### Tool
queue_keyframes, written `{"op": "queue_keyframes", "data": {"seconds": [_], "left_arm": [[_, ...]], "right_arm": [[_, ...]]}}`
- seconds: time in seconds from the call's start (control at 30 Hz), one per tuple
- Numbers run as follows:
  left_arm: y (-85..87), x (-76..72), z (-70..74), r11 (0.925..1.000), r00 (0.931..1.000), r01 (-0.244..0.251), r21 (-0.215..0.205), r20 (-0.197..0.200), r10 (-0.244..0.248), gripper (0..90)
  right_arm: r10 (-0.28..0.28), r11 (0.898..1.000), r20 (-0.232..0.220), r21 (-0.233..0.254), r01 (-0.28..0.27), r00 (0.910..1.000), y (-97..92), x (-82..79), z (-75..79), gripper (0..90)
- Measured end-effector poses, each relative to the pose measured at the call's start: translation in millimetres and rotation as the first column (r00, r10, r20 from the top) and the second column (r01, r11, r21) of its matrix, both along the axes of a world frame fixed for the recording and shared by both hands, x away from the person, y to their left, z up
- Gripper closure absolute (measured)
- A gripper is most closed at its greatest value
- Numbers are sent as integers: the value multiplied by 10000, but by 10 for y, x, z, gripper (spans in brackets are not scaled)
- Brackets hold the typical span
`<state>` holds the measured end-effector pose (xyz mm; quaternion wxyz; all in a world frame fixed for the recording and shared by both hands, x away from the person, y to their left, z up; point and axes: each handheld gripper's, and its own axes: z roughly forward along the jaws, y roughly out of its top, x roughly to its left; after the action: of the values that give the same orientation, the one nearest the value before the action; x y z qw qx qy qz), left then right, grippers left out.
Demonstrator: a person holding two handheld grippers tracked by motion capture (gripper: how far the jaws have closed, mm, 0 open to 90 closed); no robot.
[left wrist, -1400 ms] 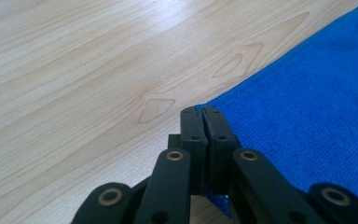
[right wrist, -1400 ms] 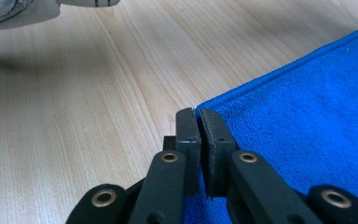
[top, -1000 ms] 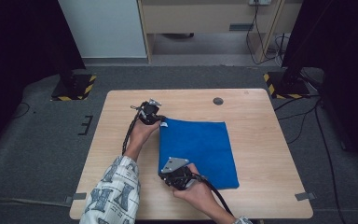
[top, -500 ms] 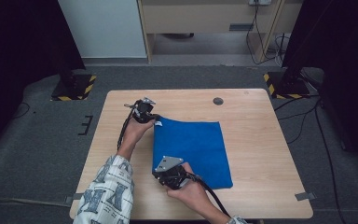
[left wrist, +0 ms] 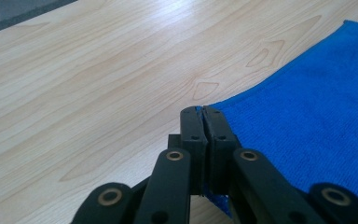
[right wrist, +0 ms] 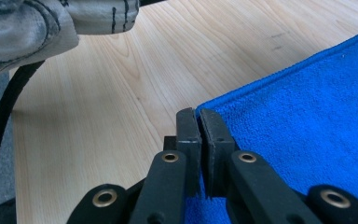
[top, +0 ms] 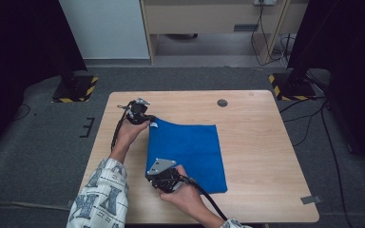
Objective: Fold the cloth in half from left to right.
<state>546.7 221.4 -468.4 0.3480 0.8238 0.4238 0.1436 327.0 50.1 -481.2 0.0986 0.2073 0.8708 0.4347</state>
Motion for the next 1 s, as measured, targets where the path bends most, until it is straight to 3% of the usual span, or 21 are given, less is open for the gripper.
{"op": "queue_keyframes", "data": {"seconds": [0.6, 0.87, 1.0], "left_arm": [[344, -97, 153, 9999, 9999, -110, -23, -7, 110, 881], [168, -77, 182, 9995, 10000, -22, -312, 4, 22, 880], [-3, -51, 169, 9998, 9999, 90, -191, -48, -91, 880]], "right_arm": [[220, 9985, -119, 496, -214, 9997, 321, -44, 84, 873], [132, 9974, -322, 711, -108, 9994, 132, -25, 98, 873], [-33, 9970, -359, 772, 61, 9993, -16, -22, 100, 873]]}}
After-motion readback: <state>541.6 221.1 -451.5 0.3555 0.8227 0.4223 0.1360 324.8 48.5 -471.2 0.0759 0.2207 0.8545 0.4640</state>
